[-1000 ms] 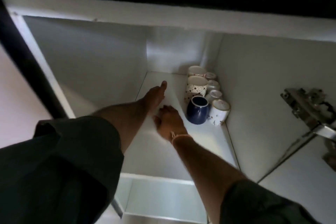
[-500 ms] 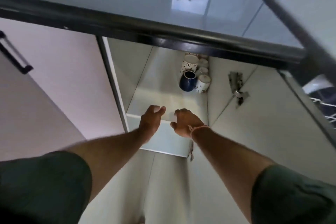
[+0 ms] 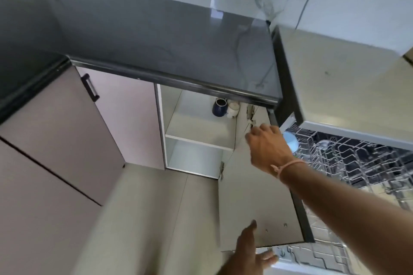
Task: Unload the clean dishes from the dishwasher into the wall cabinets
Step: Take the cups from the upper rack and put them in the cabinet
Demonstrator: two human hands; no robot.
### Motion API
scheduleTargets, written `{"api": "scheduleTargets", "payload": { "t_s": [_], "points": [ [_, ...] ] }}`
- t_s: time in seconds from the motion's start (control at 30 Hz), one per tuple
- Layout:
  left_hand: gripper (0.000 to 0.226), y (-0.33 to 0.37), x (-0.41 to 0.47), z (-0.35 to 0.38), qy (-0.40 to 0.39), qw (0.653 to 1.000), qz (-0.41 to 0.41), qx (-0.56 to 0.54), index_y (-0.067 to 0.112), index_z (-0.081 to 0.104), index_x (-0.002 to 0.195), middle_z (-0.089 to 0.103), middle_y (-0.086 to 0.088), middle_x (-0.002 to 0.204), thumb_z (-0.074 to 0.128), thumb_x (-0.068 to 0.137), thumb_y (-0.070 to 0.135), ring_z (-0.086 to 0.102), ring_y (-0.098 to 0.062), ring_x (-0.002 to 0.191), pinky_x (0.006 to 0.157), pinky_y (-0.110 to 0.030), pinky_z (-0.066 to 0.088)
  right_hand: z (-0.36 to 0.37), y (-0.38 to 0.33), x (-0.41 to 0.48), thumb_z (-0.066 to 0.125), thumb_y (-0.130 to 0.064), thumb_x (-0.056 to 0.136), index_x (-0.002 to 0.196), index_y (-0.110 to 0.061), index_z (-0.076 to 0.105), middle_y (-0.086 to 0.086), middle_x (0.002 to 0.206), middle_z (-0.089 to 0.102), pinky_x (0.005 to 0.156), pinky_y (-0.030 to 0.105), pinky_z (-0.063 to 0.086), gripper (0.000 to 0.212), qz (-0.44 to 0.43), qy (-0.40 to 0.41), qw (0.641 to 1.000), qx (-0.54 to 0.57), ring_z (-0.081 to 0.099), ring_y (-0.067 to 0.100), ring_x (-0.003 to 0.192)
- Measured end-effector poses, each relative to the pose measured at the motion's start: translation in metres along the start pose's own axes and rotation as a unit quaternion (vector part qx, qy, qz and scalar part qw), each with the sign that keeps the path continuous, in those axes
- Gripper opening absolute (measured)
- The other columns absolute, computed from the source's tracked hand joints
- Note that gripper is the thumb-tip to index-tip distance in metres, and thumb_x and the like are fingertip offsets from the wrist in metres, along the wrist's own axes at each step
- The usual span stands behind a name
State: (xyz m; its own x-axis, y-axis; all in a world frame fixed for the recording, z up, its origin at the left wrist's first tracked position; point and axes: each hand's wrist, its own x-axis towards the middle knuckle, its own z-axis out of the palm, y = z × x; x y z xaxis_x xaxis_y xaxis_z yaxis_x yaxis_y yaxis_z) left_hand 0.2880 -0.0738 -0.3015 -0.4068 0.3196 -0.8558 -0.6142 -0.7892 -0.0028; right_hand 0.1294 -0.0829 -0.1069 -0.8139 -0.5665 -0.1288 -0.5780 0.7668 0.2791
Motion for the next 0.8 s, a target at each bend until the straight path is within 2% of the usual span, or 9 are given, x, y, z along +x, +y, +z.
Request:
{"api": "scheduleTargets", "payload": {
  "t_s": [0.1, 0.17, 0.27, 0.37, 0.47, 0.6, 0.67, 0.73, 0.8],
  "points": [
    [0.042, -0.009, -0.024, 0.024, -0.029, 0.987, 0.038, -0.152, -0.001, 0.054, 0.126, 0.063, -0.023, 0.112, 0.067, 0.087, 0.005, 0.061, -0.039, 0.093, 0.053, -0.041, 0.057, -0.020, 0.023, -0.033, 0.055, -0.017, 0.084, 0.119, -0.014, 0.058, 0.008, 0.122, 0.050, 0.096, 0.041, 0.045, 0.034, 0.064, 0.009, 0.998, 0.012, 0.046, 0.026, 0.112],
    [0.041, -0.006, -0.036, 0.027, -0.038, 0.980, 0.056, -0.188, -0.001, 0.052, 0.127, 0.064, -0.021, 0.110, 0.061, 0.087, -0.005, 0.060, -0.034, 0.091, 0.050, -0.038, 0.056, -0.026, 0.025, -0.050, 0.059, -0.026, 0.092, 0.125, -0.016, 0.055, 0.007, 0.130, 0.046, 0.093, 0.036, 0.051, 0.035, 0.101, -0.014, 0.990, 0.102, 0.053, 0.026, 0.112],
    [0.028, 0.004, -0.043, 0.011, -0.030, 0.980, 0.090, -0.178, -0.002, 0.054, 0.118, 0.063, -0.018, 0.097, 0.057, 0.091, -0.006, 0.059, -0.026, 0.080, 0.044, -0.033, 0.055, -0.032, 0.019, -0.059, 0.060, -0.031, 0.094, 0.128, -0.014, 0.055, 0.004, 0.129, 0.049, 0.091, 0.030, 0.050, 0.038, 0.119, -0.029, 0.972, 0.202, 0.056, 0.022, 0.108],
    [0.015, 0.027, -0.050, -0.018, -0.006, 0.983, 0.117, -0.138, -0.003, 0.058, 0.107, 0.065, -0.018, 0.089, 0.060, 0.093, 0.004, 0.064, -0.025, 0.071, 0.046, -0.028, 0.055, -0.038, 0.006, -0.057, 0.055, -0.025, 0.097, 0.127, -0.013, 0.058, 0.005, 0.126, 0.056, 0.092, 0.032, 0.051, 0.032, 0.085, -0.023, 0.973, 0.213, 0.056, 0.021, 0.108],
    [0.010, 0.066, -0.069, -0.050, 0.020, 0.979, 0.128, -0.157, 0.004, 0.062, 0.098, 0.062, -0.014, 0.072, 0.065, 0.091, 0.011, 0.059, -0.017, 0.051, 0.039, -0.020, 0.047, -0.044, -0.013, -0.050, 0.055, -0.017, 0.096, 0.135, -0.012, 0.054, 0.009, 0.137, 0.054, 0.099, 0.033, 0.048, 0.039, 0.032, -0.020, 0.978, 0.204, 0.055, 0.026, 0.119],
    [0.011, 0.140, -0.107, -0.069, 0.041, 0.962, 0.190, -0.191, 0.011, 0.063, 0.100, 0.062, -0.009, 0.082, 0.065, 0.091, 0.018, 0.053, -0.014, 0.058, 0.048, -0.023, 0.050, -0.047, -0.045, -0.024, 0.052, -0.026, 0.099, 0.154, -0.016, 0.024, 0.007, 0.160, 0.022, 0.112, 0.034, 0.034, 0.063, -0.005, -0.044, 0.980, 0.194, 0.031, 0.025, 0.141],
    [0.020, 0.184, -0.123, -0.069, 0.048, 0.959, 0.231, -0.158, 0.011, 0.064, 0.105, 0.065, -0.010, 0.097, 0.064, 0.093, 0.027, 0.062, -0.019, 0.070, 0.062, -0.030, 0.053, -0.048, -0.061, -0.003, 0.051, -0.028, 0.099, 0.156, -0.015, 0.011, 0.008, 0.163, 0.011, 0.114, 0.033, 0.031, 0.072, -0.002, -0.039, 0.983, 0.178, 0.021, 0.025, 0.143],
    [0.041, 0.223, -0.128, -0.068, 0.050, 0.960, 0.246, -0.124, 0.014, 0.060, 0.124, 0.058, -0.012, 0.123, 0.062, 0.093, 0.041, 0.064, -0.026, 0.090, 0.077, -0.038, 0.052, -0.049, -0.077, 0.020, 0.050, -0.026, 0.099, 0.157, -0.012, 0.006, 0.012, 0.163, 0.007, 0.113, 0.032, 0.032, 0.074, 0.016, -0.023, 0.985, 0.167, 0.019, 0.028, 0.143],
    [0.045, 0.256, -0.129, -0.059, 0.043, 0.957, 0.258, -0.124, 0.016, 0.055, 0.130, 0.051, -0.012, 0.131, 0.058, 0.095, 0.045, 0.064, -0.028, 0.089, 0.081, -0.041, 0.051, -0.049, -0.090, 0.039, 0.045, -0.022, 0.099, 0.156, -0.009, 0.004, 0.017, 0.162, 0.007, 0.112, 0.034, 0.033, 0.071, 0.039, -0.008, 0.989, 0.139, 0.023, 0.032, 0.141]
  ]
}}
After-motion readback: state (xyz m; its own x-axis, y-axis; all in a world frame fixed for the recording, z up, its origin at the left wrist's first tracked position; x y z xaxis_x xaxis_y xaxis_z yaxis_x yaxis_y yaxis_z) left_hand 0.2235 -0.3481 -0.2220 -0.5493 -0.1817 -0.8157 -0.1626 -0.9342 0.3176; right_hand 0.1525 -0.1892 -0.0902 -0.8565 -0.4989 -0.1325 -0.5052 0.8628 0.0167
